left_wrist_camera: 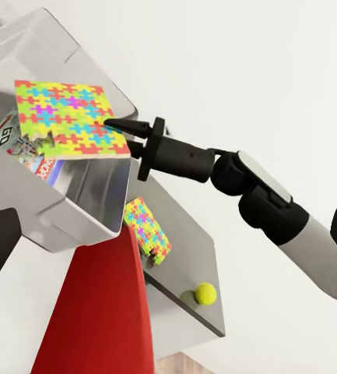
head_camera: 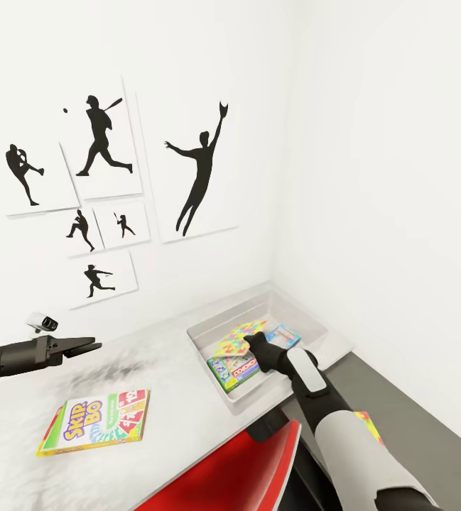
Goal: Put all the toys in the child's room - the three board games (two on the bed and one on the table), the two jigsaw puzzles on the table, and the tennis ball on the table - inside the toy box on the table in the child's room.
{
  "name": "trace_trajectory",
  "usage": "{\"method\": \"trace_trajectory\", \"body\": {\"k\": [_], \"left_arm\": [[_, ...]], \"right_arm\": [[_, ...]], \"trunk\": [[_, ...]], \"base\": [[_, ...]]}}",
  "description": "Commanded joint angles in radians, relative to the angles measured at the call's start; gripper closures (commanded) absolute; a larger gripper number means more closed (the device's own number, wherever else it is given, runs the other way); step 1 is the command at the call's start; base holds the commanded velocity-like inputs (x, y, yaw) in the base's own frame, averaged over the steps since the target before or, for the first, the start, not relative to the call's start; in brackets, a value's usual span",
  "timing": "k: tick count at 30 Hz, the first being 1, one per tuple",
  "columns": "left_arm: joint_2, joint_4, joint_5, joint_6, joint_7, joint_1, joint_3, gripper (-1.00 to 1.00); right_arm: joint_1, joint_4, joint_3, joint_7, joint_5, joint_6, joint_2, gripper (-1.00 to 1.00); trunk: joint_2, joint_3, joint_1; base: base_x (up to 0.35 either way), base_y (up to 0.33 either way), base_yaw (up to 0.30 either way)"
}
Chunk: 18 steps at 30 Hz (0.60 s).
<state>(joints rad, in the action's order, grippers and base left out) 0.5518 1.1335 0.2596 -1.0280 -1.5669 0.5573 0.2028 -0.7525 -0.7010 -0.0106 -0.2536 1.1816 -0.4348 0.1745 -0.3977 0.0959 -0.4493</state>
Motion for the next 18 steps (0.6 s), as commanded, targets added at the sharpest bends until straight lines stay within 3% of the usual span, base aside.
{"method": "trace_trajectory", "body": {"k": [1,18], "left_arm": [[0.0,0.0,0.0,-0.011,-0.004,0.001,0.0,-1.0],[-0.001,0.001,0.0,-0.011,-0.004,0.001,0.0,-1.0]], "right_arm": [[-0.001,-0.002,-0.006,-0.009,0.01,0.0,0.0,1.0],[-0.001,0.02,-0.016,-0.009,0.01,0.022,0.0,1.0]], "trunk": [[-0.002,0.002,-0.001],[-0.002,0.002,-0.001]], "base": [[0.0,0.0,0.0],[0.0,0.0,0.0]]}}
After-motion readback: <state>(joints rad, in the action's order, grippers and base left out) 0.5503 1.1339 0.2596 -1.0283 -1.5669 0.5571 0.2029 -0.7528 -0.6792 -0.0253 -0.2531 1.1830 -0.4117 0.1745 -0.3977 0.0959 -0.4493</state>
